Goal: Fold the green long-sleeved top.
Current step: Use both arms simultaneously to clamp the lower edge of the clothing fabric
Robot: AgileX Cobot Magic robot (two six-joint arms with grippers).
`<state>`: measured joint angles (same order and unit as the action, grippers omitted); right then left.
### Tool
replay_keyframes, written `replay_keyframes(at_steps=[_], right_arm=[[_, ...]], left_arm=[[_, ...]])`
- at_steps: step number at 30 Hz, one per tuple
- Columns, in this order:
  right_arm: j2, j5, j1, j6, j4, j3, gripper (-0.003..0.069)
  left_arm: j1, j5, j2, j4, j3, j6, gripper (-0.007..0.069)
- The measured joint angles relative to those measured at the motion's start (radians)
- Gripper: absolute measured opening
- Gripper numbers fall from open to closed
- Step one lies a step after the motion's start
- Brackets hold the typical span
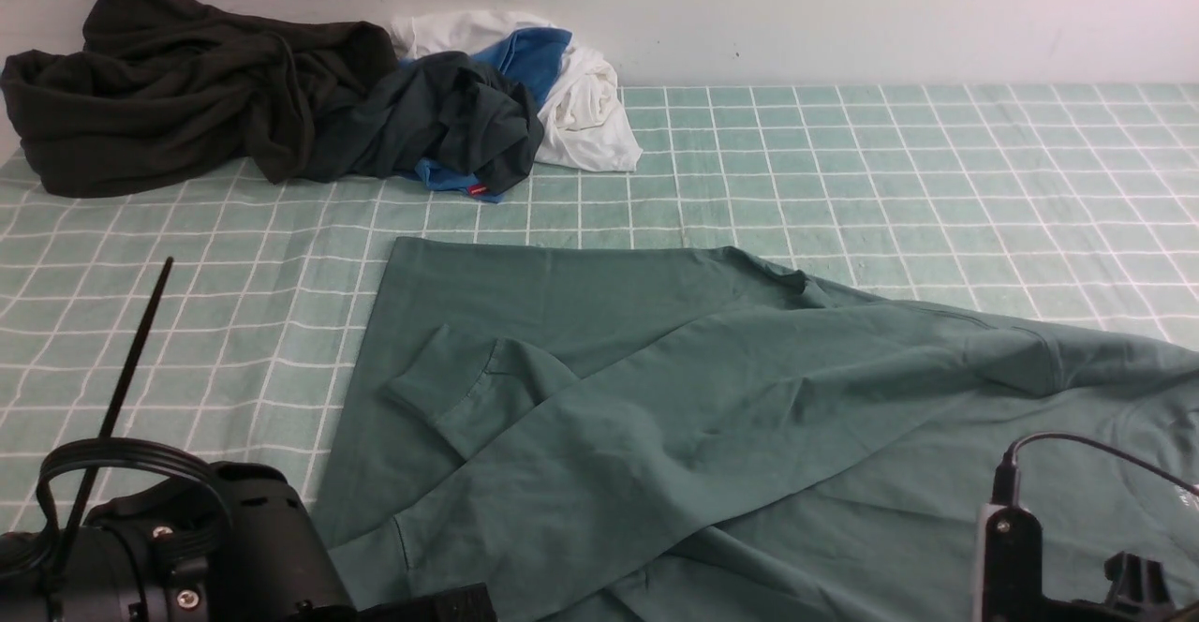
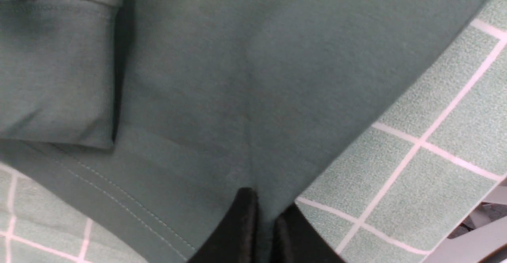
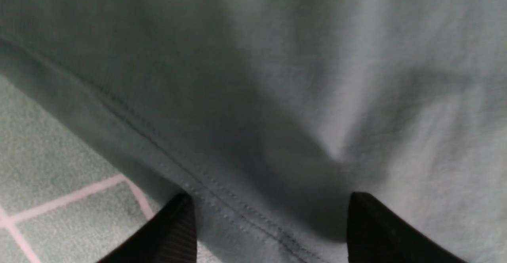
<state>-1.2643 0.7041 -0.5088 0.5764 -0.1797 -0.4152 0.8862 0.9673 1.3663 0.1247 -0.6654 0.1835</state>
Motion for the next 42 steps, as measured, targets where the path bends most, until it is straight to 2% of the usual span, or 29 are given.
replay_keyframes(at_steps=[5, 14, 21, 26, 38, 42], right_arm=[[-0.003, 0.039, 0.000, 0.065, -0.013, 0.000, 0.0421], [-0.014, -0.061, 0.000, 0.103, -0.015, 0.000, 0.0409], [-0.043, -0.045, 0.000, 0.126, -0.011, -0.010, 0.0399], [-0.039, -0.011, 0.000, 0.194, -0.003, -0.010, 0.0363], [-0.038, -0.003, 0.000, 0.267, 0.069, -0.010, 0.0346], [-0.039, -0.006, 0.000, 0.283, 0.096, -0.010, 0.0290]], left_arm=[[0.000, -0.001, 0.000, 0.001, 0.000, 0.000, 0.0006], [0.000, -0.011, 0.000, 0.003, 0.000, 0.026, 0.0006], [0.000, -0.011, 0.000, 0.003, 0.000, 0.027, 0.0006], [0.000, -0.011, 0.000, 0.003, 0.000, 0.027, 0.0006], [0.000, -0.016, 0.000, 0.003, 0.000, 0.044, 0.0006], [0.000, -0.023, 0.000, 0.003, 0.000, 0.044, 0.0006]])
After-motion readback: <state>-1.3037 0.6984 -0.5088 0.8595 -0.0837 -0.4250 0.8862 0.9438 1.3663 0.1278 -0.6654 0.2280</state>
